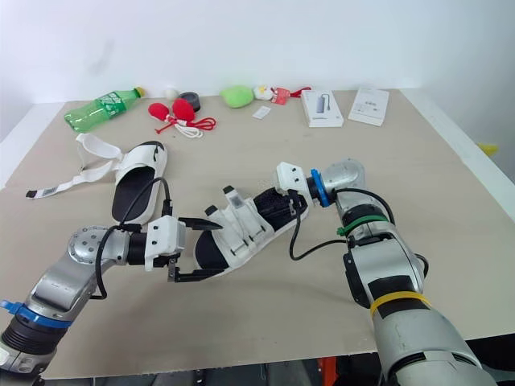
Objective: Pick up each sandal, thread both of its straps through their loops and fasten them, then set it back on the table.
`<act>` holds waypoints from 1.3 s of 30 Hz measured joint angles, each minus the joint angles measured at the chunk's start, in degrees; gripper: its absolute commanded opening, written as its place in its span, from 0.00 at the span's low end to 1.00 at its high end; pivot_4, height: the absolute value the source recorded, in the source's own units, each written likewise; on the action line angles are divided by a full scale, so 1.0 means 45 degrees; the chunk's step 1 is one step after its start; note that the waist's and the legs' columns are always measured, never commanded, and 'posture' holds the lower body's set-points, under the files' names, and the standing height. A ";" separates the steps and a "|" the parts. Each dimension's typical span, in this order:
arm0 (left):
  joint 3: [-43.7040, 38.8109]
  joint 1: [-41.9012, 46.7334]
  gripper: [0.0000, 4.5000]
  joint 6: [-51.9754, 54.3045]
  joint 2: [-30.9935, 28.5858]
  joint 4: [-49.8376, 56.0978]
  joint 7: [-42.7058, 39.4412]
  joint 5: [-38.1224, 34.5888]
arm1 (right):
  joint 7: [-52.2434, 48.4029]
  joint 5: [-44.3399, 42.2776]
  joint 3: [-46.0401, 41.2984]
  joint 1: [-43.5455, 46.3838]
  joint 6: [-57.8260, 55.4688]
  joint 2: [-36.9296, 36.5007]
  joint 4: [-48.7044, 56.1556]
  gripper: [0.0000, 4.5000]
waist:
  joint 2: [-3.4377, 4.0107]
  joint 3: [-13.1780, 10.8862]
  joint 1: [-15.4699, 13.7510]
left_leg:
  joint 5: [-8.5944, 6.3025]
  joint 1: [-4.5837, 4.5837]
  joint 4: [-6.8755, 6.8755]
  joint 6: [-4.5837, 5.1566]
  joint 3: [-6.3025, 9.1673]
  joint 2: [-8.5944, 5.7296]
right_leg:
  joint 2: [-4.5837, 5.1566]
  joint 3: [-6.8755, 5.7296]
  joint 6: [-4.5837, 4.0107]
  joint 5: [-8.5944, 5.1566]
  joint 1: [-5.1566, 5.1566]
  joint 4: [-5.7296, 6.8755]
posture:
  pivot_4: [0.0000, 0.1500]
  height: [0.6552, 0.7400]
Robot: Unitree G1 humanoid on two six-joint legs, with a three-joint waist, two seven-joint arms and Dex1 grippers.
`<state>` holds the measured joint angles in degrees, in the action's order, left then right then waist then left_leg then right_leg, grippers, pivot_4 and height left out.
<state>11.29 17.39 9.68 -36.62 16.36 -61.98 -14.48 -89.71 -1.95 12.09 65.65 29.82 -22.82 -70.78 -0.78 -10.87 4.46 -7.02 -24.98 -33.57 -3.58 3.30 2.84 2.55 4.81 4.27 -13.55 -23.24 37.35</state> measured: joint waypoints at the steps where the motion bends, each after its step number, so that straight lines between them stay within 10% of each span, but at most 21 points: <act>1: 0.0000 0.0000 1.00 -0.0012 -0.0005 0.0000 0.0014 0.0001 | -0.0002 -0.0015 0.0096 0.0000 -0.0003 -0.0009 0.0001 0.01 | 0.0000 0.0000 0.0000 | 0.0000 0.0000 0.0000 0.0000 0.0000 0.0000 | 0.0000 0.0001 0.0000 0.0000 0.0000 0.0000 | 1.00 1.00; 20: 0.0034 0.0017 1.00 -0.0282 -0.0009 -0.0053 0.0039 0.0230 | -0.0040 -0.2627 0.2609 -0.0992 -0.1753 -0.1476 0.2477 0.01 | 0.0000 0.0000 -0.0022 | 0.0000 -0.0004 -0.0004 0.0000 0.0000 0.0001 | 0.0001 0.0003 -0.0001 -0.0002 0.0000 0.0001 | 1.00 1.00; 29: 0.0070 0.0216 1.00 -0.0555 0.0011 -0.0524 -0.0048 0.0239 | -0.0058 -0.5835 0.4843 -0.4159 -0.5195 -0.5019 0.9445 0.01 | 0.0000 0.0000 -0.0076 | -0.0001 -0.0009 -0.0009 0.0002 0.0001 0.0002 | 0.0003 0.0004 -0.0061 -0.0044 -0.0003 0.0002 | 1.00 1.00; 39: 0.0064 0.0457 1.00 -0.0830 0.0014 -0.0894 -0.0229 0.0253 | -0.0059 -0.6433 0.4526 -0.5141 -0.7113 -0.5400 1.2481 0.01 | -0.0004 -0.0001 -0.0075 | 0.0000 -0.0022 -0.0062 0.0002 -0.0008 0.0003 | 0.0007 0.0015 -0.0060 -0.0024 0.0001 0.0002 | 1.00 1.00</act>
<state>11.58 19.45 5.94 -36.55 12.33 -63.02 -13.34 -89.97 -30.90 32.46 42.52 -2.19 -47.12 -14.62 -0.80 -10.87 4.12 -7.02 -25.07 -33.85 -3.57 3.27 2.85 2.58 4.88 4.00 -13.66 -23.23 37.36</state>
